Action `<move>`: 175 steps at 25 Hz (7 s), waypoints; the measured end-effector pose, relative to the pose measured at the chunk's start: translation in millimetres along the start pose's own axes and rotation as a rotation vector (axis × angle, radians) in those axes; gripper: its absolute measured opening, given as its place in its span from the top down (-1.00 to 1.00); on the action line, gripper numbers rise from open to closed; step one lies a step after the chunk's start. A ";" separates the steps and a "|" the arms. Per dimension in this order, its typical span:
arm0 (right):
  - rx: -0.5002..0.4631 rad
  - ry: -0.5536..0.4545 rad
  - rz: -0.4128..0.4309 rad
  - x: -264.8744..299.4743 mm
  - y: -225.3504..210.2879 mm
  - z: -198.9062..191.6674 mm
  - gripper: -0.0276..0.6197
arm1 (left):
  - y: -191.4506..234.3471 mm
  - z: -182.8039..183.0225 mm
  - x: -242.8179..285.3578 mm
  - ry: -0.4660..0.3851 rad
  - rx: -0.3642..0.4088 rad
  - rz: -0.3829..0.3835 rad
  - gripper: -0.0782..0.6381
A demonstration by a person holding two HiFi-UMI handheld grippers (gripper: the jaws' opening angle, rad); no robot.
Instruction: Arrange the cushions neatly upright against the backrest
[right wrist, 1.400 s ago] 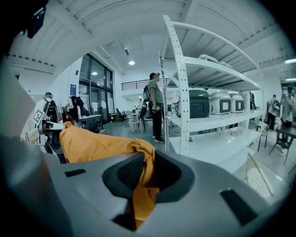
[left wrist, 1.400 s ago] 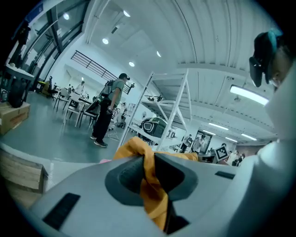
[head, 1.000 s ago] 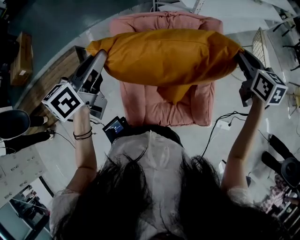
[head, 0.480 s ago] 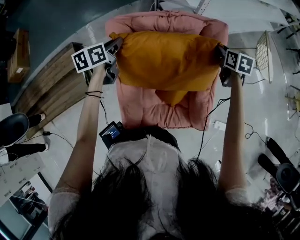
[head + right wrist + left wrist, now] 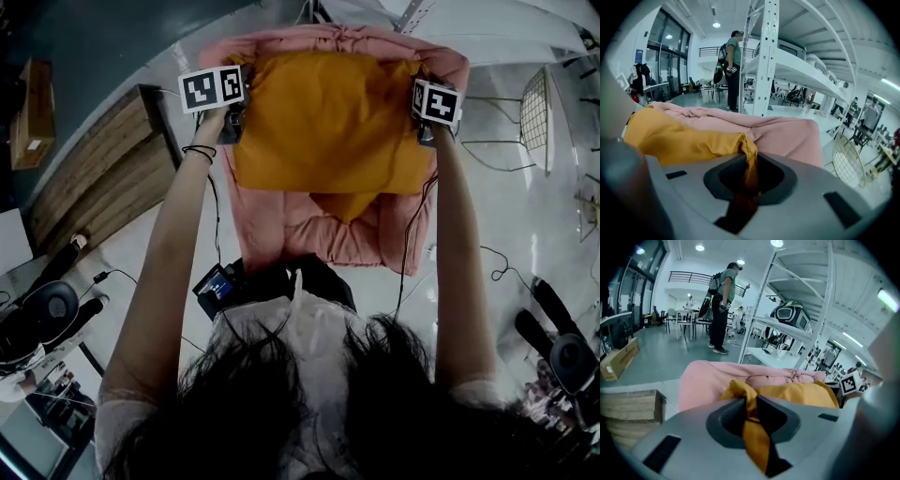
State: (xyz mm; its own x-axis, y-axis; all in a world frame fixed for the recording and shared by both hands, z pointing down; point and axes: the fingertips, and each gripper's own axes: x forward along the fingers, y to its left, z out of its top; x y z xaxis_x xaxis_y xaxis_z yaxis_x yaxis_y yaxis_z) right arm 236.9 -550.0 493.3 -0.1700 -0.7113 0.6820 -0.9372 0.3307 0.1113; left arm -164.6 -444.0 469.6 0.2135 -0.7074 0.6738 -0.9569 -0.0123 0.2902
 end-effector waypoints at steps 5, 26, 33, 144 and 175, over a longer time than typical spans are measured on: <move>0.067 0.002 0.078 21.3 1.4 -0.6 0.71 | 6.1 1.7 12.3 -0.018 -0.060 -0.026 0.57; 0.022 -0.031 -0.013 -7.9 -8.4 2.6 0.70 | -4.2 8.3 -6.3 -0.129 -0.119 -0.106 0.55; 0.167 -0.199 -0.006 -72.4 -32.9 15.6 0.27 | -23.6 12.9 -78.2 -0.218 -0.012 -0.246 0.18; 0.836 0.074 0.296 -74.5 145.2 -392.2 0.08 | -133.7 -529.8 -104.0 0.395 0.893 -0.592 0.07; 1.128 -0.041 0.165 -217.1 92.0 -279.7 0.55 | -146.6 -316.0 -140.9 0.171 0.830 -0.954 0.17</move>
State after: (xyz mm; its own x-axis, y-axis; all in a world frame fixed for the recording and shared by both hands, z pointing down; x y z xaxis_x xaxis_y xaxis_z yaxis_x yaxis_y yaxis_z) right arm 272.8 -191.7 557.6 -0.3072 -0.7375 0.6015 -0.6387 -0.3087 -0.7048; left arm 7.8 -119.2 546.9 0.8446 -0.0752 0.5302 -0.2329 -0.9431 0.2372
